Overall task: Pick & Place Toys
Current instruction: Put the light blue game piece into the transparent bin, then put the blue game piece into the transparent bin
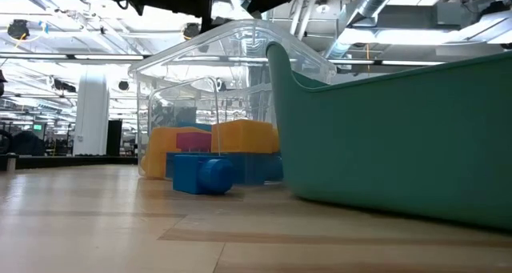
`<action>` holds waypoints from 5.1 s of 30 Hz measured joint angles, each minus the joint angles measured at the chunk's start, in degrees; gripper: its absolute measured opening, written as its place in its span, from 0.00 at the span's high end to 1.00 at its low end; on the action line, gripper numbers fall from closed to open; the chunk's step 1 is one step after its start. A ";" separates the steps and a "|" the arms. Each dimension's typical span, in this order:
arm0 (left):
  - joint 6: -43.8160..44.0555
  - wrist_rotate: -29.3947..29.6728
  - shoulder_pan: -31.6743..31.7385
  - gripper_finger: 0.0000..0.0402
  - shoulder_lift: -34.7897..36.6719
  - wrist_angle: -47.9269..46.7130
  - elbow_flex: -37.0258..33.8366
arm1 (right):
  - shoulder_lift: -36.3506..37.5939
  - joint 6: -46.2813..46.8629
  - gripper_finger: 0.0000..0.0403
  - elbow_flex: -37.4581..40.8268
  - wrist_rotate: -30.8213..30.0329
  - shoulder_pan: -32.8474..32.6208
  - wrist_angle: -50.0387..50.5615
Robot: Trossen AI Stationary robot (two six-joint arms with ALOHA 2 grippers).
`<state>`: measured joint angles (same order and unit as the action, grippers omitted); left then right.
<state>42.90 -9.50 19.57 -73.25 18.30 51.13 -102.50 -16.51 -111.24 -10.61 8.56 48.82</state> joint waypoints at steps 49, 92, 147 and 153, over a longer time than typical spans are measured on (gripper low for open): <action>-26.01 -7.42 -13.70 0.86 -0.02 -34.22 0.00 | 18.40 14.16 0.35 0.02 -1.46 9.25 4.66; 9.66 14.85 -60.20 0.79 6.08 -35.96 -0.17 | 21.31 13.09 0.35 0.04 -1.46 7.89 10.62; 31.35 44.44 -64.61 0.88 -21.93 -43.98 0.28 | 30.05 15.47 0.35 0.07 -4.35 8.83 4.87; 25.69 45.05 -67.82 0.72 -14.89 -46.72 0.33 | 30.05 18.03 0.35 0.07 -4.37 8.83 4.57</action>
<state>68.59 35.55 -48.25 -88.14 -28.42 51.46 -72.44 1.52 -111.18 -14.98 17.39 53.39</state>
